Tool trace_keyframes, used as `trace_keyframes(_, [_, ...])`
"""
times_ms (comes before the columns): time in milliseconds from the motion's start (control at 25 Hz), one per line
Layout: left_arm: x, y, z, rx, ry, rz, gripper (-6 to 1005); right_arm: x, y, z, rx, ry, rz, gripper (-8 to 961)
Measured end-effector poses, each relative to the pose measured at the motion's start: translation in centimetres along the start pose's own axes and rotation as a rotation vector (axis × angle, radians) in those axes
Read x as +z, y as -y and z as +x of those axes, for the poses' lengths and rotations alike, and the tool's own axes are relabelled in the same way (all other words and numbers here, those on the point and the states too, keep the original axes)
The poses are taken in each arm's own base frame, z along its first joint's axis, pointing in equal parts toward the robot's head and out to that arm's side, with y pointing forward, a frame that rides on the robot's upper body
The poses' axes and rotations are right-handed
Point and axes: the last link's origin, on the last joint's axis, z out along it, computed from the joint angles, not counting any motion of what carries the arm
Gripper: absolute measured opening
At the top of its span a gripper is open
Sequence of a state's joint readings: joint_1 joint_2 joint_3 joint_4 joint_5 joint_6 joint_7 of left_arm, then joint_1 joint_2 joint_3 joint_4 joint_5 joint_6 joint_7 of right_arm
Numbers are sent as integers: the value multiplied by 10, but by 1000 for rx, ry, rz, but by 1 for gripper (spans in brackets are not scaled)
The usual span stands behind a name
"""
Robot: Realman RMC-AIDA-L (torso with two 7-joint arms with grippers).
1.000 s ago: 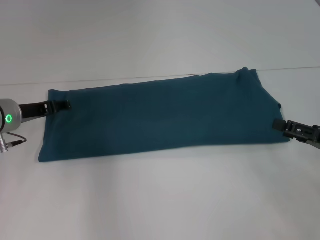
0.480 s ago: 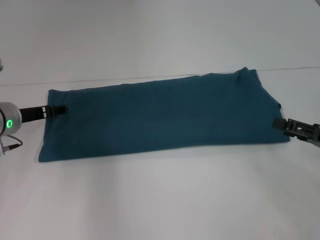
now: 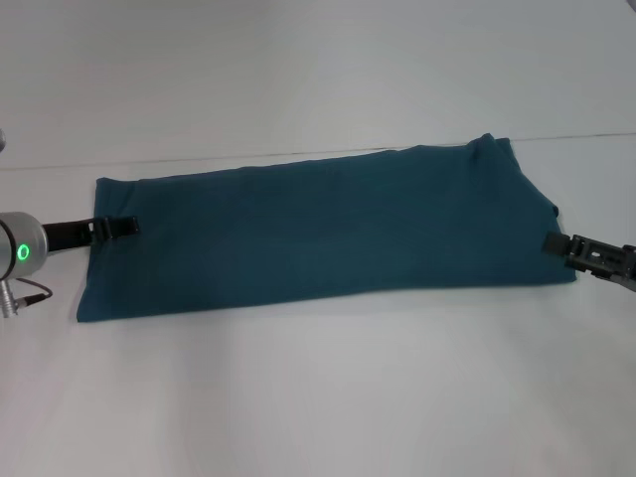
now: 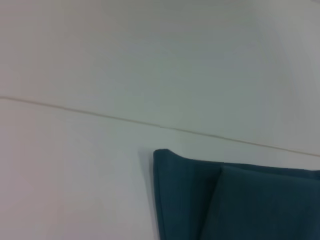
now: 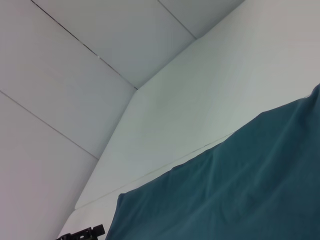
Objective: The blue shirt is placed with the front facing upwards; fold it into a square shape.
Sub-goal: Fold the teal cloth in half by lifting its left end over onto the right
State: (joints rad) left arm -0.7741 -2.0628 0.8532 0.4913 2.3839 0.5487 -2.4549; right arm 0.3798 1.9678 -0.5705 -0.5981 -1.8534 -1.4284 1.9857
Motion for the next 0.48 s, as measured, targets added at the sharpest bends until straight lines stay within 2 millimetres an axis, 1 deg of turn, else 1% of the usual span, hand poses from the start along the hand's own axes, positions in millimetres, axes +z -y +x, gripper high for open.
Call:
trace_keyframes(240, [-1,4,3,-87,-3,9,837,0,0,0,5,-1,0,950])
trace_keyframes(320, [-1,4,3,-83,-6,12,837,0,0,0,6,-1,0,950])
trace_keyframes(480, [1,3,1,-16,-13,25,838,1,0,1,8,-2,0,949])
